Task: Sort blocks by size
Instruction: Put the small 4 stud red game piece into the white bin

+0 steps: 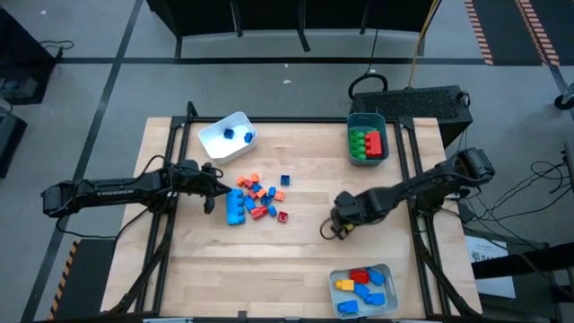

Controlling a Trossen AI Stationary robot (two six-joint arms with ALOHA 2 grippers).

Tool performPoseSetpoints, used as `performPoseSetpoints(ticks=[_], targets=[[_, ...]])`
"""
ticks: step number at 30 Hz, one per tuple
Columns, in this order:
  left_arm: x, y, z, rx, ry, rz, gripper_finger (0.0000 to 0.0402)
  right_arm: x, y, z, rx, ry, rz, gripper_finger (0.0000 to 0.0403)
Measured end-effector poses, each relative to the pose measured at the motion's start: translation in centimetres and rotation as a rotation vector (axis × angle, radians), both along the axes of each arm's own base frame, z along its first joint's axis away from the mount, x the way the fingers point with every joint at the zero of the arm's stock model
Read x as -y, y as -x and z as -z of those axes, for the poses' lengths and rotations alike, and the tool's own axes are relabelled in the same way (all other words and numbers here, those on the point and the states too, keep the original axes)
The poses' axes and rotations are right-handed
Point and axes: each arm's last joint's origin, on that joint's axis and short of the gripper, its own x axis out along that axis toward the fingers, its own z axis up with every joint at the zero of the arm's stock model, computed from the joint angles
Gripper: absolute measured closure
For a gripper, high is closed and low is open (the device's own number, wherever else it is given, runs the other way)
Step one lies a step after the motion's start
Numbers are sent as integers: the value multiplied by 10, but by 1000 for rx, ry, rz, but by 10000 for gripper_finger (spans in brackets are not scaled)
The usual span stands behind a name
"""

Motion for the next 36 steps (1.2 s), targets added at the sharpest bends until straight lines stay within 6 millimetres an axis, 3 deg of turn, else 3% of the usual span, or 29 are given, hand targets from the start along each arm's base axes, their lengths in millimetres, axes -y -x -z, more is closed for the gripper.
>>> performPoseSetpoints(ticks=[3,9,12,18,23,28,32,36], targets=[[0,0,0,-1,0,-1,391,15,-18,-18,70,52,-20,294],[0,0,0,-1,-1,-1,391,66,-58,-61,332,246,18,294],[0,0,0,-1,-1,-1,391,92,-84,-82,471,314,12,294],[0,0,0,-3,0,-2,391,134,-149,-99,517,415,-49,294],[0,0,1,-8,2,-2,391,165,-209,-93,555,437,-86,294],[0,0,1,-9,2,-2,391,197,-256,-87,626,452,-112,294],[0,0,1,-9,1,-2,391,221,-282,-74,665,471,-96,294],[0,0,1,-9,1,-2,391,242,-295,-51,693,482,-62,294]])
